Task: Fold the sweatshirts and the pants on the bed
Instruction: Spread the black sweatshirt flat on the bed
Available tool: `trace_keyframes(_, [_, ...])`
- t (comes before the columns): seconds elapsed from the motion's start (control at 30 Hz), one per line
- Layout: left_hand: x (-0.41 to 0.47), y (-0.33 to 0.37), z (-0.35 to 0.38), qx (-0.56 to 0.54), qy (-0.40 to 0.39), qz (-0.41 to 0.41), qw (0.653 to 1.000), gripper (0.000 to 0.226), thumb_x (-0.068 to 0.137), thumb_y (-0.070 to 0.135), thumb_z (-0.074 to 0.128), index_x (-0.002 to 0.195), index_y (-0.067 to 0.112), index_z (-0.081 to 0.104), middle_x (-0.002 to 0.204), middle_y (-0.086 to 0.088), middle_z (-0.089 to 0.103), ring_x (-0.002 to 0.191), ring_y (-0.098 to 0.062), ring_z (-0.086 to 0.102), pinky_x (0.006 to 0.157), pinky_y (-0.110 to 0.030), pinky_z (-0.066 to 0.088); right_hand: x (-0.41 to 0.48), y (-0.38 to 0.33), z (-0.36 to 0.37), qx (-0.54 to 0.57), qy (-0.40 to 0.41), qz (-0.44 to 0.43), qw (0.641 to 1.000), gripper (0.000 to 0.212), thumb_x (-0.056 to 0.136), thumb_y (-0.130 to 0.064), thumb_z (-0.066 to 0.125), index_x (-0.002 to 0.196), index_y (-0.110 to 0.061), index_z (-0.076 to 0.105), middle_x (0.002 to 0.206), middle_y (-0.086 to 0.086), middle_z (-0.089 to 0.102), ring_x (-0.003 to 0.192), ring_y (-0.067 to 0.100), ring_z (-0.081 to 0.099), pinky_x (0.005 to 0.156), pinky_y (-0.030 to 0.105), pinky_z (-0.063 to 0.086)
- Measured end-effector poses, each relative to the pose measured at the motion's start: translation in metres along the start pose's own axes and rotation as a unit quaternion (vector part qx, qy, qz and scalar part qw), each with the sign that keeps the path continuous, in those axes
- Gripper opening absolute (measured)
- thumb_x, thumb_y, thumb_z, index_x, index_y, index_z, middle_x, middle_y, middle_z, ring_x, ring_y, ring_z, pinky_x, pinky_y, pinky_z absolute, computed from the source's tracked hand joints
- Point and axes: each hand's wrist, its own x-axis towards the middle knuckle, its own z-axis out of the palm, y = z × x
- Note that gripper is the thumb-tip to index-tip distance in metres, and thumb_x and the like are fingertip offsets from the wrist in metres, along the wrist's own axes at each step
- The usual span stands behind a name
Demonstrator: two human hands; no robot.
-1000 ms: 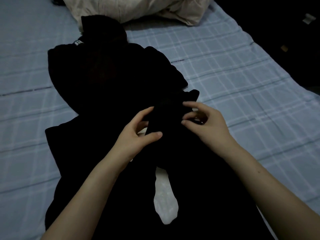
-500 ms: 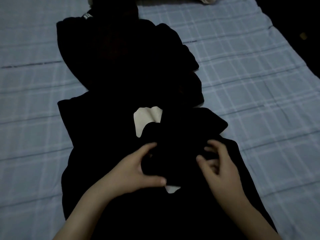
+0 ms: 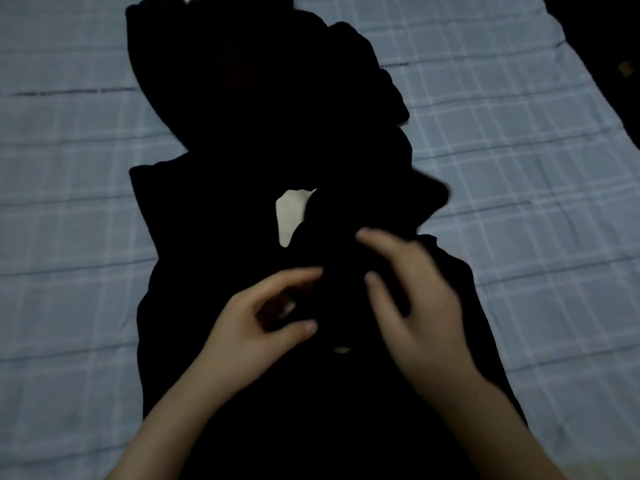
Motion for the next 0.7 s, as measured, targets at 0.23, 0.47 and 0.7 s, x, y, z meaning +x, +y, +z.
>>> trace_keyframes(0.23, [-0.058,-0.056,-0.095,0.165,0.048,-0.317,0.933,0.051,0.080,-0.018,0.048,0.052,0.017,0.072,0.065,-0.003,0.072,0.075,-0.025,0.066,0.073,-0.021,0.046,-0.045,0.002,-0.001,0.040,-0.297,0.061,0.952,0.056,0.098,-0.019,0.056,0.140,-0.053,0.042,0.133,-0.031,0.053,0.121,-0.005,0.053,0.102,0.017,0.041])
trace_keyframes(0.47, [0.050,-0.015,-0.050,0.187,0.100,-0.064,0.975,0.027,0.090,0.003,0.059,0.110,0.018,0.069,0.108,0.004,0.068,0.103,-0.009,0.062,0.091,-0.012,0.043,-0.008,0.056,0.005,-0.072,0.002,0.279,0.958,0.046,0.098,-0.028,0.054,0.142,-0.033,0.042,0.117,-0.009,0.049,0.100,0.005,0.056,0.083,0.021,0.044])
trace_keyframes(0.7, [0.155,-0.019,0.049,0.268,-0.005,-0.018,0.963,0.058,0.094,0.033,0.060,0.146,0.032,0.034,0.132,-0.010,0.047,0.122,-0.027,0.047,0.100,-0.033,0.041,0.014,0.069,0.019,0.001,0.109,0.375,0.921,0.053,0.096,-0.038,0.057,0.145,-0.034,0.038,0.087,-0.002,0.063,0.070,0.000,0.062,0.053,0.010,0.043])
